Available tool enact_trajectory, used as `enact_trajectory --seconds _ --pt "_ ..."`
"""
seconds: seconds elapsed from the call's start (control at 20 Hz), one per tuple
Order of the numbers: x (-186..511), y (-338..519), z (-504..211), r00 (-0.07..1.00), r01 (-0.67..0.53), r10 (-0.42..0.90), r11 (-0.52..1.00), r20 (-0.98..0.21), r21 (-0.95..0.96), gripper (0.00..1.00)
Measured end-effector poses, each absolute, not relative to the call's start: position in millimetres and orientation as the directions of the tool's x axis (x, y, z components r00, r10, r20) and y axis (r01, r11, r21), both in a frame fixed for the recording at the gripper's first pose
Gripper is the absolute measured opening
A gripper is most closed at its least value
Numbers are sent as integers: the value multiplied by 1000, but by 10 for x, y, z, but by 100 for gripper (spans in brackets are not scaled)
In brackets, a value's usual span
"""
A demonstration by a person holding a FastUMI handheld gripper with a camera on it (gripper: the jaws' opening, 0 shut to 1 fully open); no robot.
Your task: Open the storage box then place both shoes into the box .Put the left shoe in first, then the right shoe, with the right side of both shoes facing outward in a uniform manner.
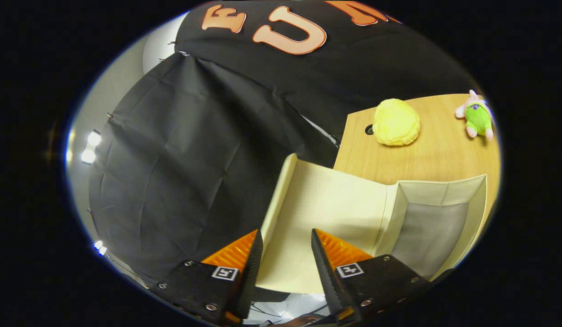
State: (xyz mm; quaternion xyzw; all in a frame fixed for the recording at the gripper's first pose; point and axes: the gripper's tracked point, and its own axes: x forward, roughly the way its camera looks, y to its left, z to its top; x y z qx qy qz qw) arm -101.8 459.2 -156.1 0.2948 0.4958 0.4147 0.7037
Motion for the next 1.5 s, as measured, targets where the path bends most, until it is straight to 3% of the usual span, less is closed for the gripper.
enact_trajectory --seconds 0.2,0.4,0.8,1.1,1.35,1.5 --pt "-913 4250 -1685 240 -317 833 553 -499 770 87" --pt "-731 3671 -1924 336 -305 751 658 -568 689 95" --pt "-603 2085 -2520 525 -169 498 856 -690 489 95" --pt "-927 1073 -3132 499 -47 336 931 -799 362 94" --pt "-1218 497 -3679 446 -20 228 969 -865 245 90" --pt "-1298 383 -3943 421 -25 205 976 -884 215 79"
